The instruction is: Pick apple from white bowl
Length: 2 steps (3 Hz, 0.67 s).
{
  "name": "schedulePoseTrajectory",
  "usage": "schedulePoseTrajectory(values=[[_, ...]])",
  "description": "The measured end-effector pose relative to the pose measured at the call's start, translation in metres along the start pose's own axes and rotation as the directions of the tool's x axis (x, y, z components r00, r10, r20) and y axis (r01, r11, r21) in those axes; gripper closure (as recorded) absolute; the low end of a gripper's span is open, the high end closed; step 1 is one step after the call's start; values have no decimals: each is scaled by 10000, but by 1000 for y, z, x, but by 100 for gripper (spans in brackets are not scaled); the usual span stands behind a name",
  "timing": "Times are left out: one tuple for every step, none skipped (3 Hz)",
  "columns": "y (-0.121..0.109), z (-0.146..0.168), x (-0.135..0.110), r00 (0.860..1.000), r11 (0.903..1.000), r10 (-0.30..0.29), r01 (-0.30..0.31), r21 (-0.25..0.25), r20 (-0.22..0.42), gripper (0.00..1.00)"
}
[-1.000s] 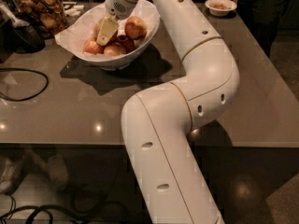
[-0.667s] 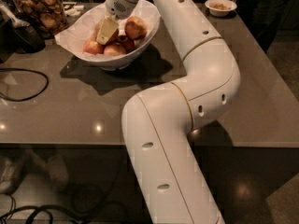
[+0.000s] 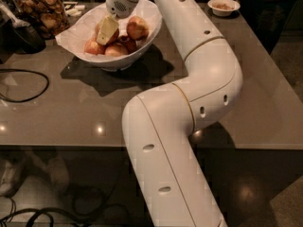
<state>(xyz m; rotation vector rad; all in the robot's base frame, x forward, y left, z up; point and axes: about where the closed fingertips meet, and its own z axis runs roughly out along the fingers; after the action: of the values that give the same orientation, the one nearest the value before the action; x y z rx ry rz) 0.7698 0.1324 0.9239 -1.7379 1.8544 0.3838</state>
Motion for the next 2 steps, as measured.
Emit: schedulePoseTrajectory(values=[[-1,-13,-7,9993,9998,135,-140,128,360,100],[0,-31,-18,9960,9995,151,-174,255,885,100]])
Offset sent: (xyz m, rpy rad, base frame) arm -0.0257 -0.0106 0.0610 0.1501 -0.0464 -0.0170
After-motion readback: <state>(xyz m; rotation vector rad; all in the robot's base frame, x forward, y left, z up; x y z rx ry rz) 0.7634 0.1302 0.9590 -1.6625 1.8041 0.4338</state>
